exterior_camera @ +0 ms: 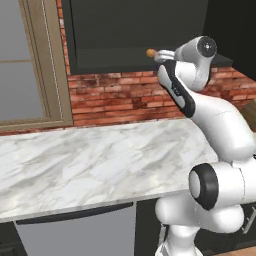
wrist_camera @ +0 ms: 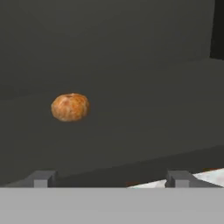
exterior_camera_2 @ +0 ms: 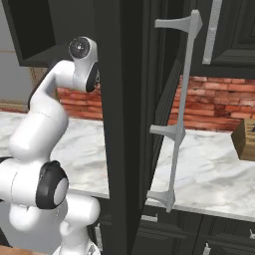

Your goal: Pick the tangerine from the counter and place it in the cabinet. Then close the cabinet.

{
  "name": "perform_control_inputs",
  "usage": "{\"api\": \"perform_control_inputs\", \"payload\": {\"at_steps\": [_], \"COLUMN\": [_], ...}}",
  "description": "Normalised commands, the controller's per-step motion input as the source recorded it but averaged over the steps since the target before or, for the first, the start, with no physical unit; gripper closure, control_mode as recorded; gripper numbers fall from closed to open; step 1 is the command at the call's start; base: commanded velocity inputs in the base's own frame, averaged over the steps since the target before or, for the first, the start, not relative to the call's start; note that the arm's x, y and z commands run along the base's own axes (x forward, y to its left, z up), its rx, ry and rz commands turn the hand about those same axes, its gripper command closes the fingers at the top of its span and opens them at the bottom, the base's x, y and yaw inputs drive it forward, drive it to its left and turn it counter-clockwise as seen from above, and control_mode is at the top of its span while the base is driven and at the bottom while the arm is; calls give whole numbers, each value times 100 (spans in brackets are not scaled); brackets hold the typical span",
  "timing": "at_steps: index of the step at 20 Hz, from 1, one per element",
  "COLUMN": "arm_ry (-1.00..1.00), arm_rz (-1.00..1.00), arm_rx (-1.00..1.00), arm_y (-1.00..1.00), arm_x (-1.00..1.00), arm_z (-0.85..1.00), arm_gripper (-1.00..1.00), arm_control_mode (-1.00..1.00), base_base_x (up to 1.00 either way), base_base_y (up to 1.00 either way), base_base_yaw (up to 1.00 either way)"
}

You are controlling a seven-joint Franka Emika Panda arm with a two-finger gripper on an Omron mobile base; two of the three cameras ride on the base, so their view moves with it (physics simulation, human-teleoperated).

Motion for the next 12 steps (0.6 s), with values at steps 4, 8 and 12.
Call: {"api": "perform_control_inputs", "payload": {"at_steps": [4,8,12], "arm_ry": [8,29,17], "arm_rz": [0,0,0], "arm_rx": [0,7,18], "arm_y": [-31,-7,-1], "arm_x": [-100,-100,-100], "arm_z": [0,-34,-65], "arm_gripper": [-100,-100,-100], "arm_control_mode": [-100,-100,-100], "base_base_x": [0,0,0], "base_base_y": [0,0,0], "base_base_yaw": [0,0,0]}}
